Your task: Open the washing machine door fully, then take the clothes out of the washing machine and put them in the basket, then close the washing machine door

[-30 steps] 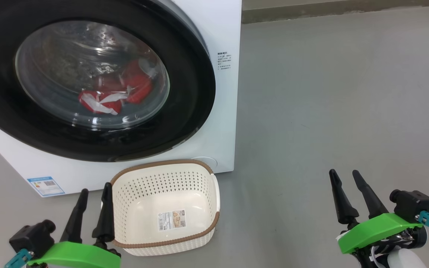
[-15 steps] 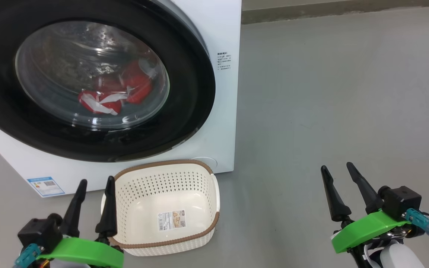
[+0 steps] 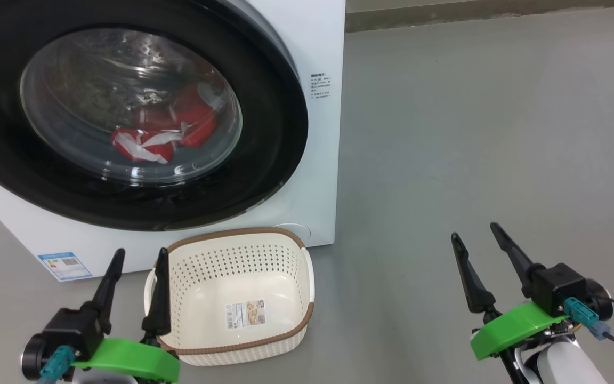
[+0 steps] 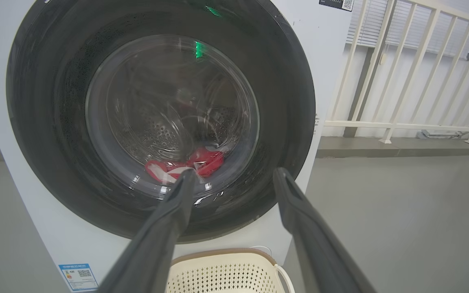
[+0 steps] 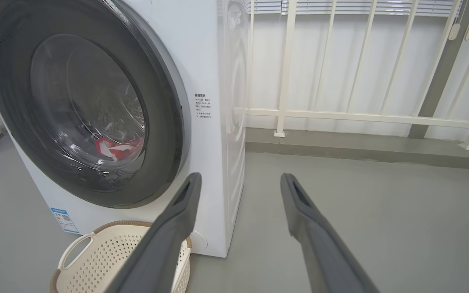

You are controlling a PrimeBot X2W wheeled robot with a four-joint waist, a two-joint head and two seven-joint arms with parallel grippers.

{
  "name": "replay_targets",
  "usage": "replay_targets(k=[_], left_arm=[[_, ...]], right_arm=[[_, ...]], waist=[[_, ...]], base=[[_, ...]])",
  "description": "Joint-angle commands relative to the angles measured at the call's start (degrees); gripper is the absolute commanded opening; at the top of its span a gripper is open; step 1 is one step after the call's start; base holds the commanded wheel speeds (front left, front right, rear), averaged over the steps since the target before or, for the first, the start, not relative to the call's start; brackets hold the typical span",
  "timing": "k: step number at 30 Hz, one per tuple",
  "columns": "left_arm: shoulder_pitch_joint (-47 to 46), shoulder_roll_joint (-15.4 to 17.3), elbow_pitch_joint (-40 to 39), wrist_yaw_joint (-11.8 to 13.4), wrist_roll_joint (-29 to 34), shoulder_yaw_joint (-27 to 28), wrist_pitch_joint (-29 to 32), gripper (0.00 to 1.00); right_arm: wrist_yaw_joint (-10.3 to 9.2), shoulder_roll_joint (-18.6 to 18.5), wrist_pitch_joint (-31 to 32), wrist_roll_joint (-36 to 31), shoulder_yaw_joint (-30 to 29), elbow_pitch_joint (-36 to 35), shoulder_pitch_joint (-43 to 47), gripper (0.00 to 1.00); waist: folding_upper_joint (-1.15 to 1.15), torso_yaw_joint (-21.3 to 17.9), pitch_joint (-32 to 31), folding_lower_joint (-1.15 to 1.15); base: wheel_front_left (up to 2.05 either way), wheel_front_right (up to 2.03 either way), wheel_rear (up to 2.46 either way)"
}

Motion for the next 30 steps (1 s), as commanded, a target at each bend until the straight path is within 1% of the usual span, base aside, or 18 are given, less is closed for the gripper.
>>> replay_targets(k=[1, 21, 22, 23, 24, 25, 26, 30], left_arm=[[-2.7, 0.8, -1.2, 0.1, 2.2, 1.7, -1.0, 1.00], [-2.8, 0.8, -0.6, -0.1, 2.3, 2.0, -1.0, 1.00], [-2.8, 0.8, -0.6, -0.1, 2.3, 2.0, -1.0, 1.00], [-2.9, 0.8, -0.7, -0.1, 2.3, 1.9, -1.0, 1.00], [-2.9, 0.8, -0.7, -0.1, 2.3, 1.9, -1.0, 1.00], [-3.0, 0.8, -0.7, -0.1, 2.2, 1.8, -1.0, 1.00], [-3.0, 0.8, -0.8, -0.1, 2.2, 1.7, -1.0, 1.00], [-3.5, 0.8, -1.2, -0.2, 2.1, 1.6, -1.0, 1.00]], right_arm=[[-0.05, -0.3, -1.2, -2.2, 1.5, -1.4, -3.0, 1.00], [-0.05, -0.3, -1.3, -2.2, 1.3, -1.2, -2.8, 1.00], [-0.05, -0.3, -1.3, -2.2, 1.3, -1.2, -2.9, 0.92], [-0.05, -0.3, -1.3, -2.0, 1.4, -1.2, -2.9, 0.53], [-0.05, -0.4, -1.3, -1.9, 1.4, -1.1, -3.0, 0.36], [-0.05, -0.5, -1.3, -1.6, 1.5, -0.9, -3.1, 0.12], [-0.05, -0.5, -1.3, -1.3, 1.6, -0.8, -3.3, 0.00], [-0.05, -0.8, -1.3, 2.0, 2.1, -0.1, -4.9, 0.00]], waist=[[0.00, 0.0, 0.0, 0.00], [0.00, 0.3, 0.1, 0.00], [0.00, 0.4, 0.2, 0.00], [0.00, 0.5, 0.3, 0.00], [0.00, 0.6, 0.4, 0.00], [0.00, 0.7, 0.5, 0.00], [0.00, 0.8, 0.7, 0.00], [0.00, 1.5, 2.1, 0.00]], base=[[0.00, 0.00, 0.00], [0.00, 0.00, 0.00], [0.00, 0.00, 0.00], [0.00, 0.00, 0.00], [0.00, 0.00, 0.00], [0.00, 0.00, 0.00], [0.00, 0.00, 0.00], [0.00, 0.00, 0.00]])
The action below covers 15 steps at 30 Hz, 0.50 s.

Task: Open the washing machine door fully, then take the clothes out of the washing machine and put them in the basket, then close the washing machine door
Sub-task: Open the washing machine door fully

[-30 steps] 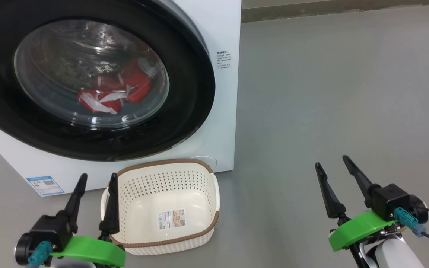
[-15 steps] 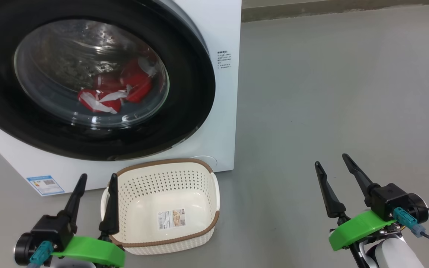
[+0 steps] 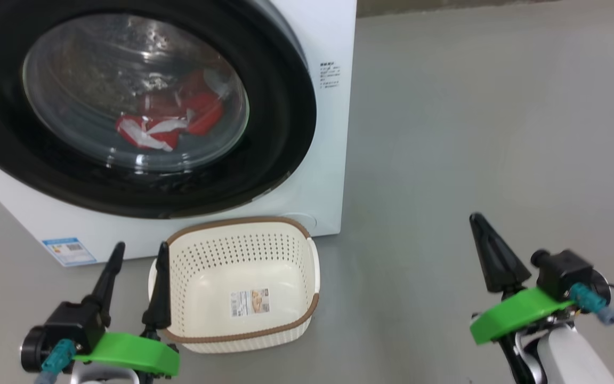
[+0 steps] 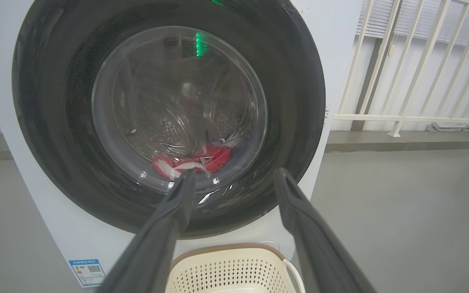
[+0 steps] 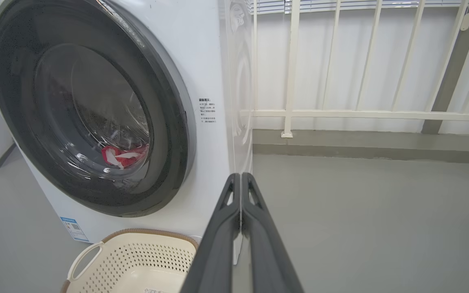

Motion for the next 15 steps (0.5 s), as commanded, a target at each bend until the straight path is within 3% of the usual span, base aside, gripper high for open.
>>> replay_targets(k=[1, 15], left_arm=[[-2.9, 0.8, -1.9, -0.2, 0.1, 1.7, -0.7, 1.00], [-5.2, 0.8, -3.2, -0.6, -0.6, 0.6, -0.7, 1.00]], right_arm=[[-0.05, -0.4, -0.4, 1.6, 1.7, -1.2, -2.8, 0.00], [-0.05, -1.8, -0.3, 31.9, 6.4, 3.6, -14.3, 0.00]], waist=[[0.00, 0.5, 0.9, 0.00], [0.00, 3.7, 7.6, 0.00]], base=[[0.00, 0.00, 0.00], [0.00, 0.00, 0.00]])
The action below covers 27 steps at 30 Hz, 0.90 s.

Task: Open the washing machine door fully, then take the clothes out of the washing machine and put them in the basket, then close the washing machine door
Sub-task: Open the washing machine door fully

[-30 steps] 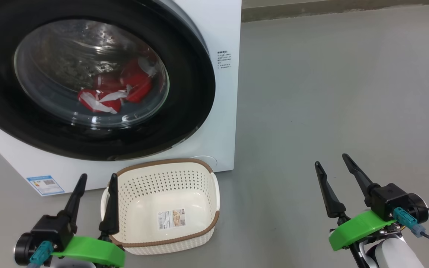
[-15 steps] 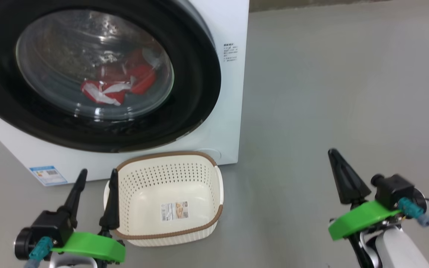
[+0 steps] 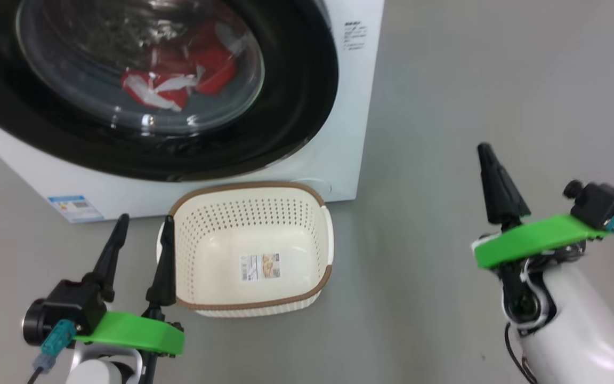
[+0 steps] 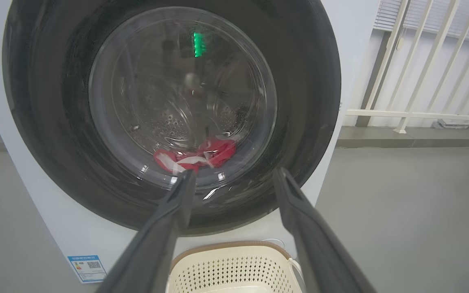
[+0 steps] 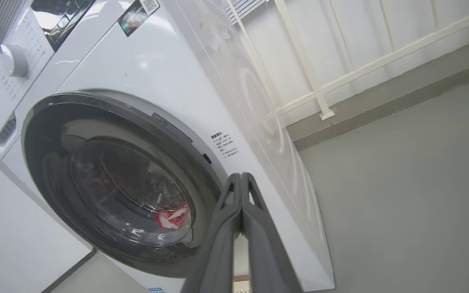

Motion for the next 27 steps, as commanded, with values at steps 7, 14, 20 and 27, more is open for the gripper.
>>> replay_targets(k=[7, 14, 20, 27], left_arm=[[-2.5, 0.9, -2.7, -0.5, -0.3, 1.0, -0.7, 1.00], [-4.0, 0.9, -4.4, -0.6, -1.3, 0.1, -0.7, 1.00], [-4.6, 0.9, -5.3, -0.6, -1.6, 0.1, -0.7, 1.00], [-6.1, 0.9, -7.7, -0.6, -2.3, 0.0, -0.7, 1.00]], right_arm=[[-0.05, -2.0, 5.1, 19.2, 3.7, 0.3, -8.2, 0.00], [-0.05, -5.1, 13.3, 33.0, 4.6, 0.2, -15.5, 0.00], [-0.05, -5.7, 20.5, 41.1, 3.7, 0.3, -19.6, 0.00], [-0.05, -6.5, 26.4, 46.6, 1.9, 0.3, -25.7, 0.00]], waist=[[0.00, 3.2, 4.8, 0.00], [0.00, 5.5, 9.5, 0.00], [0.00, 6.3, 12.4, 0.00], [0.00, 7.7, 16.8, 0.00]], base=[[0.00, 0.00, 0.00], [0.00, 0.00, 0.00], [0.00, 0.00, 0.00], [0.00, 0.00, 0.00]])
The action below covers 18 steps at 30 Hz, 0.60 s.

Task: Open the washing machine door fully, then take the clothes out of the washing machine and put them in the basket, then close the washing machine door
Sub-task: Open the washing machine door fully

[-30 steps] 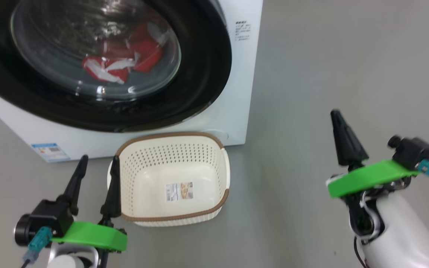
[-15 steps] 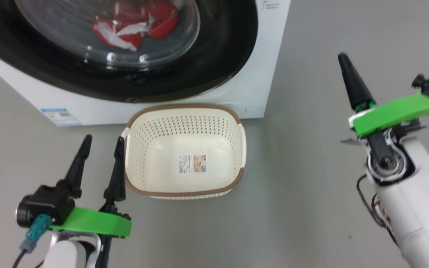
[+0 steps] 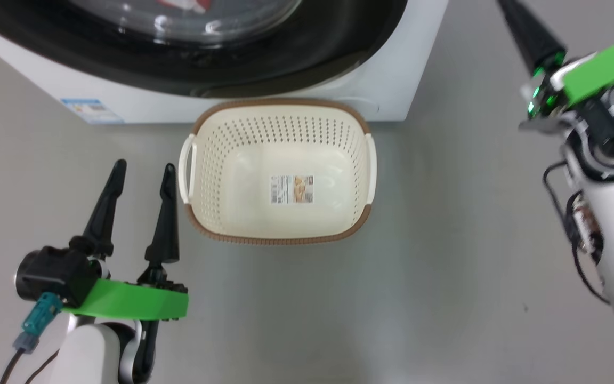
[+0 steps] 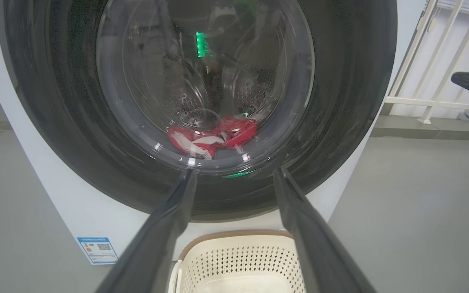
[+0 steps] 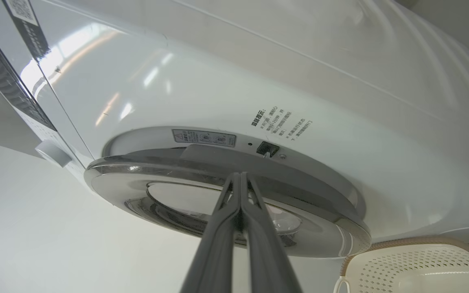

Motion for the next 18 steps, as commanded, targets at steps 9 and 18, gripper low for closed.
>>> replay_targets(k=[9, 18], left_arm=[[-3.0, 1.0, -2.5, -0.3, -0.6, 0.8, -0.7, 1.00], [-3.9, 1.0, -2.7, -0.3, -0.7, 0.0, -0.7, 1.00]], right_arm=[[0.02, -0.1, 7.6, 4.6, -1.1, -1.1, -9.2, 0.00], [0.02, -0.1, 12.9, 5.4, -1.1, 1.0, -15.2, 0.00]], waist=[[0.00, 2.8, 7.7, 0.00], [0.00, 4.5, 10.7, 0.00]], base=[[0.00, 0.00, 0.00], [0.00, 0.00, 0.00]])
